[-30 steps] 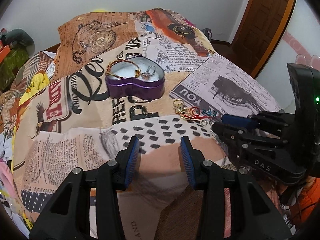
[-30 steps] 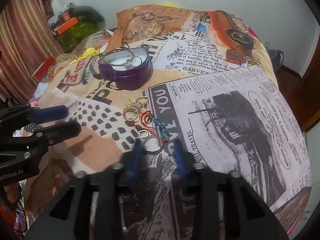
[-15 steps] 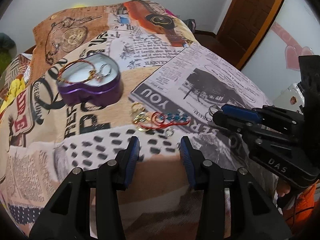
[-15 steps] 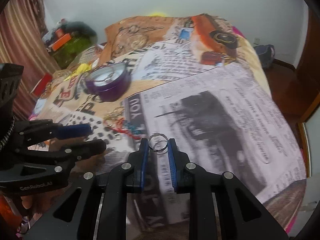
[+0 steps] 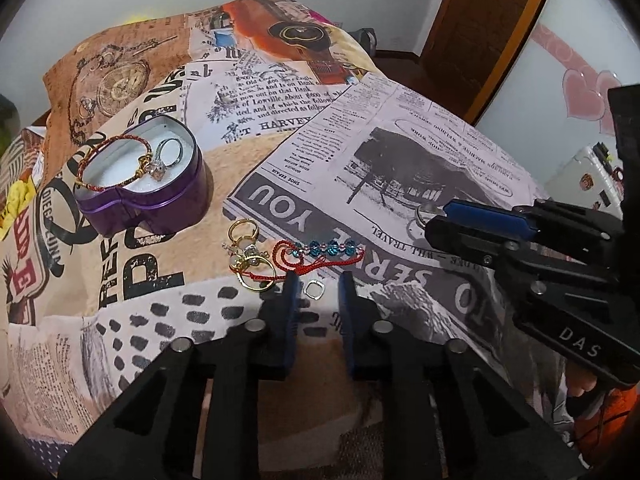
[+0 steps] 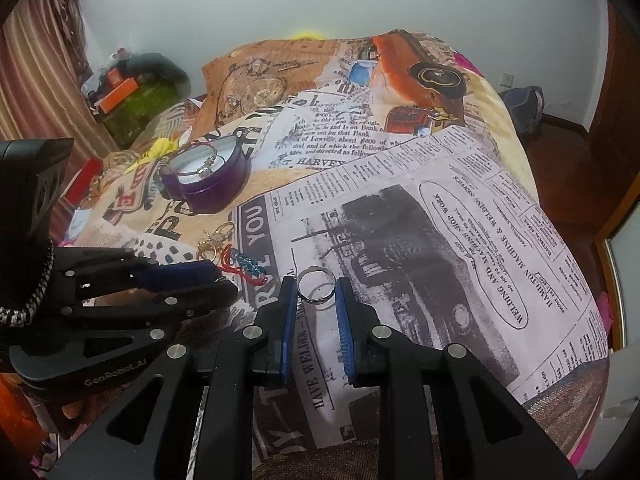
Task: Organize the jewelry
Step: 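Carry the silver ring with the right tool into the purple tin and open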
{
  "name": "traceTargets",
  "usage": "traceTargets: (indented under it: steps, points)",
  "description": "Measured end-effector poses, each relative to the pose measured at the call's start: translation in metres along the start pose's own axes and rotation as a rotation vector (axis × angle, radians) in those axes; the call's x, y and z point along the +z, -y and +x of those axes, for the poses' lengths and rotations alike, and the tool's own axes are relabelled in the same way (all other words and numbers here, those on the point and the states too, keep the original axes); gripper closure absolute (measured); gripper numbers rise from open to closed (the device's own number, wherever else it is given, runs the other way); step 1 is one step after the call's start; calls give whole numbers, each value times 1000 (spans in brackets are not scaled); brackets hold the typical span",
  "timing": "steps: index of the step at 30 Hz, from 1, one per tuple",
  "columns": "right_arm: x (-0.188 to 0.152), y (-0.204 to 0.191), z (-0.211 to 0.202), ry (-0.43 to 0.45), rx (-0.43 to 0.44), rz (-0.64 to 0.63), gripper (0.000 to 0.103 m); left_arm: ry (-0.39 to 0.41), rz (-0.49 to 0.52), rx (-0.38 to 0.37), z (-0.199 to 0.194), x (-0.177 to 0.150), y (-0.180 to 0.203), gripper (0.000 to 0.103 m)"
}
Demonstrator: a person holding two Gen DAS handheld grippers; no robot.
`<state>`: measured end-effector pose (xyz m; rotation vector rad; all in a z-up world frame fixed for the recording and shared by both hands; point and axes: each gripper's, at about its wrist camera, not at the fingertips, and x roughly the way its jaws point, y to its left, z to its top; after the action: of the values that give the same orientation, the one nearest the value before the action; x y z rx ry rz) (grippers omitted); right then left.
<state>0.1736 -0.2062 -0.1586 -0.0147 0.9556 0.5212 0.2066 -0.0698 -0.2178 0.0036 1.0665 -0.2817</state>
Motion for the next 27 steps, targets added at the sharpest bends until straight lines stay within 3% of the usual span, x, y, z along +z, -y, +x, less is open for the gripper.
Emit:
traceTargets:
  steps: [15,27]
  points:
    - [9,3,-15,22,-34,51,85,35,-28,-23,-8,-2,-5,94]
    - [27,-18,-19,47,-46,5,86,147,-56,4,-49,0,-27,94]
